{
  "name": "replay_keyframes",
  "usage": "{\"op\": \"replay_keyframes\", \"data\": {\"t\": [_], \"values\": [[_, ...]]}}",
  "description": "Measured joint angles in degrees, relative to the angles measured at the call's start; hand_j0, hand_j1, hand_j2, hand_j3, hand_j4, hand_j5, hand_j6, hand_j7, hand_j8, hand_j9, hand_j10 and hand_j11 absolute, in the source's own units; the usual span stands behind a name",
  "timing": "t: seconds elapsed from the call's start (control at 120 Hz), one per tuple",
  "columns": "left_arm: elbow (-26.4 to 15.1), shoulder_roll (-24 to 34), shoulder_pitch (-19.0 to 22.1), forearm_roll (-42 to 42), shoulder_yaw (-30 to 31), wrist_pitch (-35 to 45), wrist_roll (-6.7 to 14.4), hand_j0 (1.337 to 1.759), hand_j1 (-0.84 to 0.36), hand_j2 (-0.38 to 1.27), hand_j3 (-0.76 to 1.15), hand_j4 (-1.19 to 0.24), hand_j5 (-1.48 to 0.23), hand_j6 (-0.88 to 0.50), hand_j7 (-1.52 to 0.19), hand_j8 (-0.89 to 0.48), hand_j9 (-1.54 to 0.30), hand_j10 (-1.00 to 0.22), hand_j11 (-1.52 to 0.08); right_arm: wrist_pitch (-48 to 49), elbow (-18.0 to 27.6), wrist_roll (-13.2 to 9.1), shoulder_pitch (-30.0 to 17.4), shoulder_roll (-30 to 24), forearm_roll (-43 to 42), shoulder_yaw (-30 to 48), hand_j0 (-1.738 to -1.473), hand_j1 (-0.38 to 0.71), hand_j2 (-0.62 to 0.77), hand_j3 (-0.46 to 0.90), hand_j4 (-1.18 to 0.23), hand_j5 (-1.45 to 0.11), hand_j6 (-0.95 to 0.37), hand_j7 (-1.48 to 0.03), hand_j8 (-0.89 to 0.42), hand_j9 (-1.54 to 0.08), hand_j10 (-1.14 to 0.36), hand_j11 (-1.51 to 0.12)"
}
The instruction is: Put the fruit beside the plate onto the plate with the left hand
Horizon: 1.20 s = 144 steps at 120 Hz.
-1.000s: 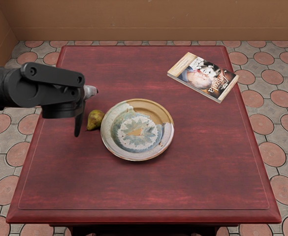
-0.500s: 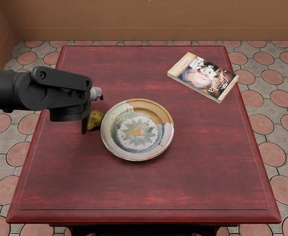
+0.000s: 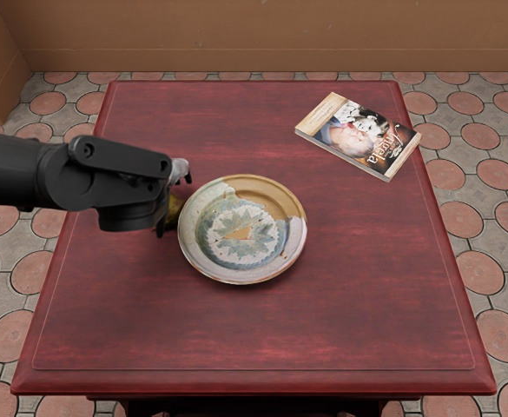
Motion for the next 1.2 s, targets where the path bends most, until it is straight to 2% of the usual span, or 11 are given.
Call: {"op": "replay_keyframes", "data": {"t": [0.575, 1.2], "values": [[0.26, -0.8, 2.24, 3.44, 0.24, 2.44, -0.05, 1.658, 0.04, 0.05, 0.0, -0.26, -0.34, -0.26, -0.34, -0.26, -0.34, -0.26, -0.34, -0.01, 0.0, 0.0, 0.0, 0.0, 0.0, 0.0, -1.658, -0.31, -0.01, 0.0, -0.03, -0.04, -0.03, -0.04, -0.03, -0.04, -0.03, -0.04], [0.32, -0.63, 2.9, 3.69, 0.61, 2.92, -1.02, 1.658, -0.17, 0.09, 0.0, -0.44, -0.57, -0.44, -0.57, -0.44, -0.57, -0.44, -0.57, 0.0, 0.0, 0.0, 0.0, 0.0, 0.0, 0.0, -1.658, -0.31, -0.01, 0.0, -0.03, -0.04, -0.03, -0.04, -0.03, -0.04, -0.03, -0.04]]}}
